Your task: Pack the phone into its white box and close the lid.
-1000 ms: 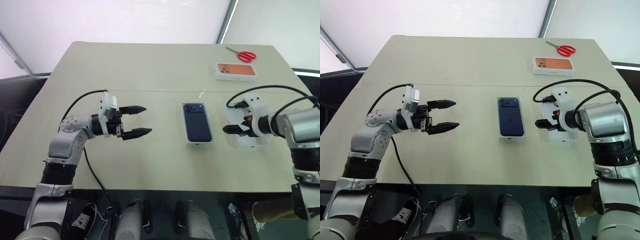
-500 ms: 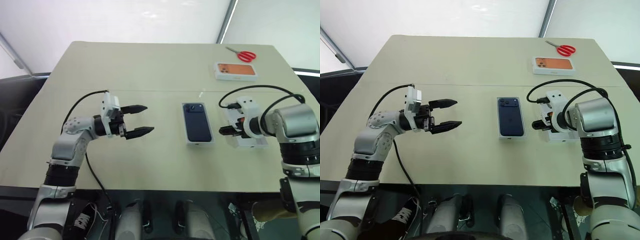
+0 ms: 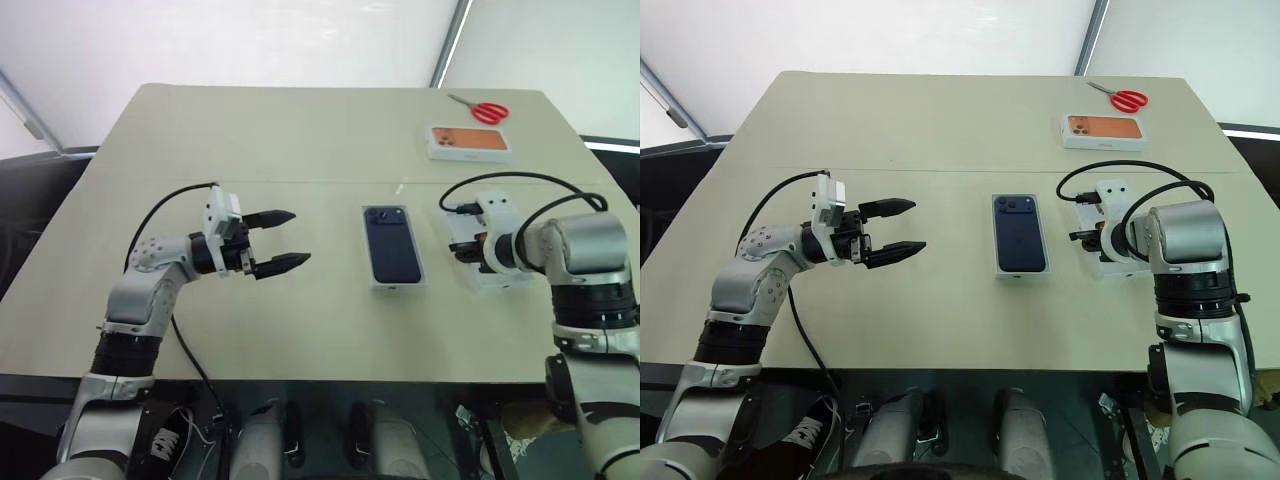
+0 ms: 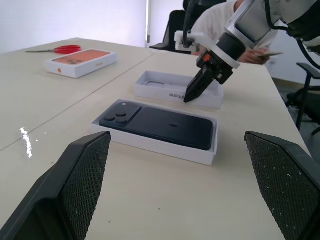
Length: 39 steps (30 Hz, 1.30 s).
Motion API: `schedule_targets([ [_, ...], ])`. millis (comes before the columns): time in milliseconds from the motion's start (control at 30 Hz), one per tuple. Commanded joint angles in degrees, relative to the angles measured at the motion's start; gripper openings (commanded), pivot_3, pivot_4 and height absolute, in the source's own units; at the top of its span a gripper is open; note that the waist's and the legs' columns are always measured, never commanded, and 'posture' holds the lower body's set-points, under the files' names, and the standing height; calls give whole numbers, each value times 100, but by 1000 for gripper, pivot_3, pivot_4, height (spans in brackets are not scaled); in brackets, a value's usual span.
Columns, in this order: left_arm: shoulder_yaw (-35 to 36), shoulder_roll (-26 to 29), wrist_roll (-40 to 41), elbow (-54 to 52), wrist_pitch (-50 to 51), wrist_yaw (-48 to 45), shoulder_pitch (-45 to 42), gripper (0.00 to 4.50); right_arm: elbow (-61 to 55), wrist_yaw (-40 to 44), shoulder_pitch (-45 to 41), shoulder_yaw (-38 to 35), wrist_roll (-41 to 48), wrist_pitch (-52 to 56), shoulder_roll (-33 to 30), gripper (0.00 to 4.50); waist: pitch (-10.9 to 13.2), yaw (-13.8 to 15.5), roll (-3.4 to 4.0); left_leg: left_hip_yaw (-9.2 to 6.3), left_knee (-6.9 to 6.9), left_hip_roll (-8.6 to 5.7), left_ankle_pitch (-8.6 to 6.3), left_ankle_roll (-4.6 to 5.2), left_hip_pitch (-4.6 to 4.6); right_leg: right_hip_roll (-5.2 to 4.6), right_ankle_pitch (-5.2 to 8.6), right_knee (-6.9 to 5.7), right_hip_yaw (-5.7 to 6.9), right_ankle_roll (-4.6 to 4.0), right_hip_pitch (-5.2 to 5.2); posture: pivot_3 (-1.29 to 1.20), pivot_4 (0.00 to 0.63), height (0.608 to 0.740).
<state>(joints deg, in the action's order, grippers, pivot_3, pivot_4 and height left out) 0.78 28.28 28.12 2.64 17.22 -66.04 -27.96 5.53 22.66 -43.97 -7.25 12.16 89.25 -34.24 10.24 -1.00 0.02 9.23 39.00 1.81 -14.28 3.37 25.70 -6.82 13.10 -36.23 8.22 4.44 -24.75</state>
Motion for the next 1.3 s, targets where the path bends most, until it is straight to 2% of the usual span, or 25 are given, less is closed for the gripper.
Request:
schedule_targets([
  [33,50,-5,40,-18,52,105,-115,4500,-11,-105,-379,-514,123,-81,228,22,2,-1,3,0,-1,0,0,0,1,1,0,-1,0,0,-2,0,150,738],
  [133,77,-32,52,60,163,236,-182,4500,-47,-3,-614,-969,372,-468,446,22,3,-1,5,2,-3,0,0,0,3,3,0,-2,0,0,-5,0,150,738],
  [233,103,-51,76,158,298,352,-261,4500,23,11,-1051,-1829,798,-721,867,22,5,1,8,4,-3,-1,1,1,3,4,0,-3,0,1,-5,0,150,738],
  [400,164,-136,39,322,401,668,-377,4500,-282,173,-1544,-3182,1958,214,1739,22,5,18,8,5,-4,-1,1,1,3,5,0,-5,-1,1,-5,0,150,738],
  [533,157,-173,38,324,356,735,-374,4500,-556,-73,-1204,-3248,3491,325,2161,22,5,15,8,4,-4,-1,1,2,3,4,0,-6,-1,1,-3,0,150,738],
  [600,159,-196,46,297,391,797,-364,4500,-699,-308,-690,-2885,4317,325,2183,22,4,32,6,3,-4,-2,0,2,3,3,-1,-6,-1,1,-3,0,150,738],
  [667,161,-221,22,278,340,847,-357,4500,-902,-562,-342,-2692,4821,325,2238,22,4,28,7,-1,-4,-3,-1,4,3,2,0,-2,-1,1,2,0,150,738],
  [833,158,-268,91,196,535,987,-305,4500,-404,-1354,98,-2523,6157,325,2149,22,4,-4,8,1,-4,-4,-1,5,1,2,-1,-5,-4,1,0,0,150,738],
  [900,230,-312,176,249,670,1078,-331,3987,-359,-1672,192,-2473,6518,325,2197,0,4,-7,8,1,-5,-3,-2,5,0,3,-1,-5,-4,1,0,0,150,738],
  [967,241,-362,247,207,776,1103,-297,3177,-276,-1975,224,-2430,6890,325,2260,0,4,0,8,1,-5,-3,-2,5,1,3,-1,-5,-5,1,-1,0,150,738],
  [1167,2,-651,37,34,688,1401,-136,35,126,-3347,491,-2212,7790,-362,2426,0,4,24,8,1,-5,-3,-2,6,1,3,-1,-5,-6,1,1,0,150,738],
  [1300,-102,-962,-71,76,664,1690,-221,35,184,-3922,795,-1832,8412,-774,2326,0,4,20,8,2,-4,-5,-3,8,2,2,-1,-3,-7,2,3,0,150,738],
])
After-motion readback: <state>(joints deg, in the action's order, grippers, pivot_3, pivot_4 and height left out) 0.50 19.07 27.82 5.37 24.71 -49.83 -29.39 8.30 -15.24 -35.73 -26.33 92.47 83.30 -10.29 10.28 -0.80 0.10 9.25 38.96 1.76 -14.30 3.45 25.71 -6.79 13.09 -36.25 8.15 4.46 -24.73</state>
